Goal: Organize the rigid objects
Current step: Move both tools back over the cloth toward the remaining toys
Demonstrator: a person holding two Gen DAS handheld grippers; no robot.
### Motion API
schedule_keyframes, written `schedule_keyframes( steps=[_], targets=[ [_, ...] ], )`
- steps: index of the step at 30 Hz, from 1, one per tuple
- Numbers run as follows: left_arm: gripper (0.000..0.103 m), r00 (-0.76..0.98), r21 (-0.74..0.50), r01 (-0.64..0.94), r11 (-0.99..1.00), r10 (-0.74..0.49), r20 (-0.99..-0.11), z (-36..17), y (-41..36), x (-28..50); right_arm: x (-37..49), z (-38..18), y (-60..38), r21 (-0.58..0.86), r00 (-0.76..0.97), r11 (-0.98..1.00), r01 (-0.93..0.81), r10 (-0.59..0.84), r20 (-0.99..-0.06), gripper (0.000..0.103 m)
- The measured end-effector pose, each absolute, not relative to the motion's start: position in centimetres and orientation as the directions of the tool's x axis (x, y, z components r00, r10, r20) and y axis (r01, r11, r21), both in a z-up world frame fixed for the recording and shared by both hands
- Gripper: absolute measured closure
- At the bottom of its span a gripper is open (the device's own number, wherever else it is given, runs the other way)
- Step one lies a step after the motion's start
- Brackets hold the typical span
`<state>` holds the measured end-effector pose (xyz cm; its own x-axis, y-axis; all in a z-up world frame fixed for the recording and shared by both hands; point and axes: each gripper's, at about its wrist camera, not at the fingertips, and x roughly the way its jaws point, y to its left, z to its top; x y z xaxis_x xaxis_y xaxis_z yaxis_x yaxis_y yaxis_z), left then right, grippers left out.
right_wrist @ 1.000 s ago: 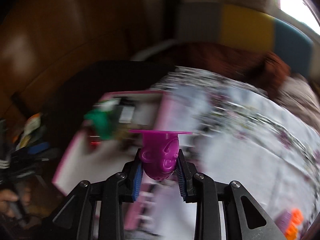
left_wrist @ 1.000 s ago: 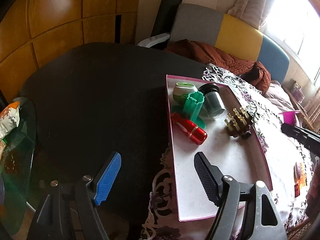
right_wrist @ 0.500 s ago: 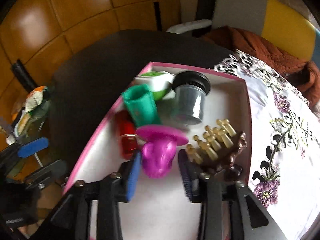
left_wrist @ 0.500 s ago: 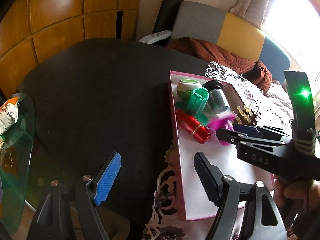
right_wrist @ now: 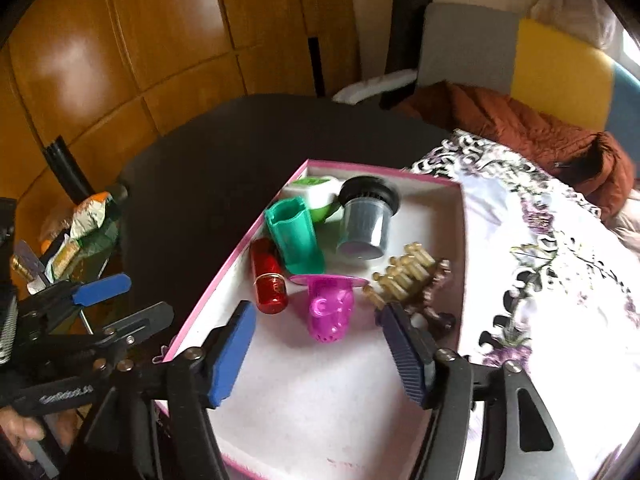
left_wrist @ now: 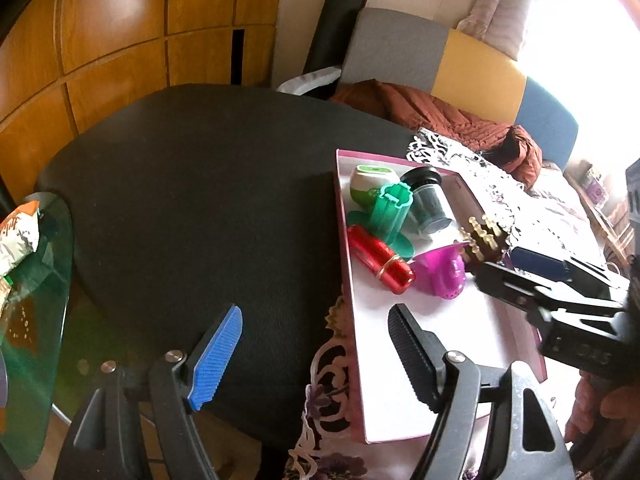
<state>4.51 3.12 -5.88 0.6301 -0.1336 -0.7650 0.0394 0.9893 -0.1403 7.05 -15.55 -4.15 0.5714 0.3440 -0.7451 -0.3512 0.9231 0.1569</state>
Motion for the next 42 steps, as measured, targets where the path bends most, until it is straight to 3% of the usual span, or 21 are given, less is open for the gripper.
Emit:
schedule_keyframes(
  steps=[9, 22, 30, 32, 39, 42],
  targets=[
    [0.026, 0.654, -0.105, 0.095, 0.990, -0.142, -0.743, -4.8, 1.8, 3.8, 4.3, -2.2, -20.9, 0.140, 0.656, 0.958, -0.249, 0.273, -0.704, 0.020],
    [0.027, 0.671, -0.070, 0.223, 0.972, -0.205, -0.713, -3.1, -2.2, 2.8, 1.0, -1.4, -34.8, 0.139, 0.712, 0.986, 0.095, 0.031, -0.701, 0.019],
    [0.026, 0.626, -0.090, 0.409, 0.908, -0.351, -0.696, -2.1, -7.4, 2.3, -4.2, 0.6, -46.4, 0.237, 0.737, 0.868, 0.437, -0.194, -0.647, 0.018],
    [0.026, 0.604, -0.092, 0.461, 0.883, -0.388, -0.696, -2.0, -9.3, 2.1, -5.9, 1.1, -48.8, 0.264, 0.729, 0.820, 0.507, -0.245, -0.639, 0.013],
    [0.027, 0.454, -0.154, 0.618, 0.771, -0.510, -0.731, -2.8, -17.1, 1.7, -10.6, 0.8, -53.9, 0.298, 0.670, 0.681, 0.669, -0.379, -0.638, 0.009],
    [0.029, 0.373, -0.153, 0.707, 0.690, -0.549, -0.748, -3.4, -20.9, 0.5, -11.5, -0.1, -55.1, 0.376, 0.673, 0.611, 0.696, -0.375, -0.637, 0.008]
  ],
)
